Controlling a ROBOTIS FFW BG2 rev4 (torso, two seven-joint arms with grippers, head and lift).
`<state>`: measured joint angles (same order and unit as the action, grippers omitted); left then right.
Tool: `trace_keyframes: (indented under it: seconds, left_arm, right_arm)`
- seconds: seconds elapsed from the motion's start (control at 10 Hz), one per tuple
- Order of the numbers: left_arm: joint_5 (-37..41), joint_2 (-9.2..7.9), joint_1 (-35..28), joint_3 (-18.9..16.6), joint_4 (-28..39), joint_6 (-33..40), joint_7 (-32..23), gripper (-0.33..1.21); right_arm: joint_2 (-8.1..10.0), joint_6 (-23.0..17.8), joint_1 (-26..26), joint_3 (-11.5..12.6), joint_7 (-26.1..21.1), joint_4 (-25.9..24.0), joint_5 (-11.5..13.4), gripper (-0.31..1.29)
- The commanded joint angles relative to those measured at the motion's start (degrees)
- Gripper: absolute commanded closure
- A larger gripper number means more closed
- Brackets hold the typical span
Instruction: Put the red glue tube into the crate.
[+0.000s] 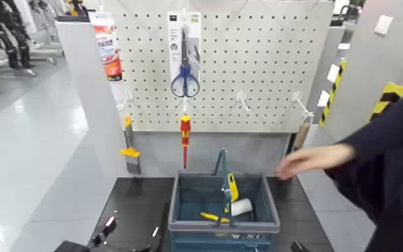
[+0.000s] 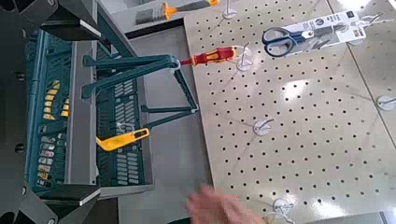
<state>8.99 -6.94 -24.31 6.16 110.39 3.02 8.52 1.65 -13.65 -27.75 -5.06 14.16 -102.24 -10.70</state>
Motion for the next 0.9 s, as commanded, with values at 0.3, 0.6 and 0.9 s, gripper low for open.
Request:
trace_keyframes:
  seconds: [0.3, 0.6, 0.9]
  left_arm:
    - [0.5, 0.79, 1.5, -1.3, -0.1, -1.2, 1.9, 0.1]
    - [0.4, 0.97, 5.7, -5.1, 0.6, -4.3, 6.0, 0.1]
    - [1.0, 0.97, 10.4, -9.8, 1.9, -10.0, 10.0, 0.1]
  right_arm:
    - [-0.42, 0.4, -0.2, 0.0, -0.3, 0.0, 0.2, 0.14]
    - [-0.42, 0.6, -0.2, 0.0, -0.7, 0.1, 0.0, 0.14]
    - [-0.5, 0.6, -0.2, 0.0, -0.8, 0.2, -0.2, 0.14]
